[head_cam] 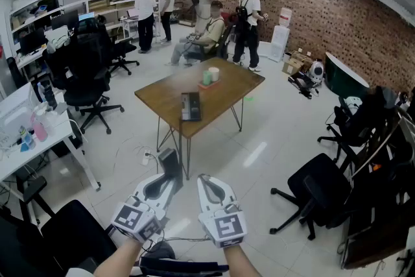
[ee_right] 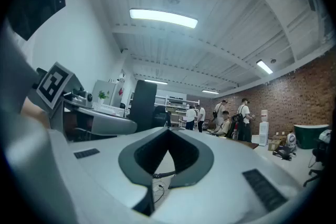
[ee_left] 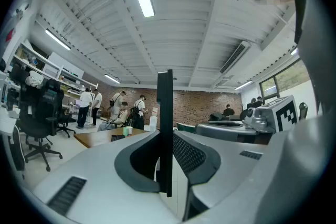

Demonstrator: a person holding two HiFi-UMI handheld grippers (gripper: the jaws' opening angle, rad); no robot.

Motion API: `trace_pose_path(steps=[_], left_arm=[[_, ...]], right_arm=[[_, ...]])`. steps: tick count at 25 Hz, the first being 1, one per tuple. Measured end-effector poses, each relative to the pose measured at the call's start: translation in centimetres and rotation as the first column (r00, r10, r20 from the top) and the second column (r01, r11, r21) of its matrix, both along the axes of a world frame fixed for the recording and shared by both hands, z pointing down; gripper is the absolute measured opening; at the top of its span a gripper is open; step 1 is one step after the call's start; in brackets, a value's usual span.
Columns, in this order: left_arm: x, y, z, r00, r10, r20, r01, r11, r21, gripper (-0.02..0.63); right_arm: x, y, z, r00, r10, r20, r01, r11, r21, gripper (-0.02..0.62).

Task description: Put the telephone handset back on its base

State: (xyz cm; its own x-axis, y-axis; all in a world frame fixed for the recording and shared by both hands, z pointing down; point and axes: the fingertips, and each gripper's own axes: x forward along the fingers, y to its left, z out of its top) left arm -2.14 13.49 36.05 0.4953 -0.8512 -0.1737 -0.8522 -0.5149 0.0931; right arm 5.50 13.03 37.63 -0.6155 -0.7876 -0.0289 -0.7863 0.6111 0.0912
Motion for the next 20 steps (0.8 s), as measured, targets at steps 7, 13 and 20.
trace_pose_path(steps=[7,13,20], left_arm=[[0.1,-1.7,-0.3,1.000,0.006,-0.011,-0.006,1.000,-0.001,0.066],[0.0,-2.8,0.1,1.000,0.021,-0.024,-0.021,1.000,-0.017,0.066],[-0.8,-4.7,-0.3,0.999,0.015,-0.035,-0.015,1.000,-0.001,0.066]], right_arm=[[0.4,-1.9,-0.3,1.000,-0.001,0.008,0.001,1.000,0.005,0.005],[0.5,-3.2,-1.1,1.000,0.013,0.023,-0.013,1.000,0.020,0.005],[-0.1,-5.2,-0.8,1.000,0.010,0.001,-0.010,1.000,0.016,0.005]])
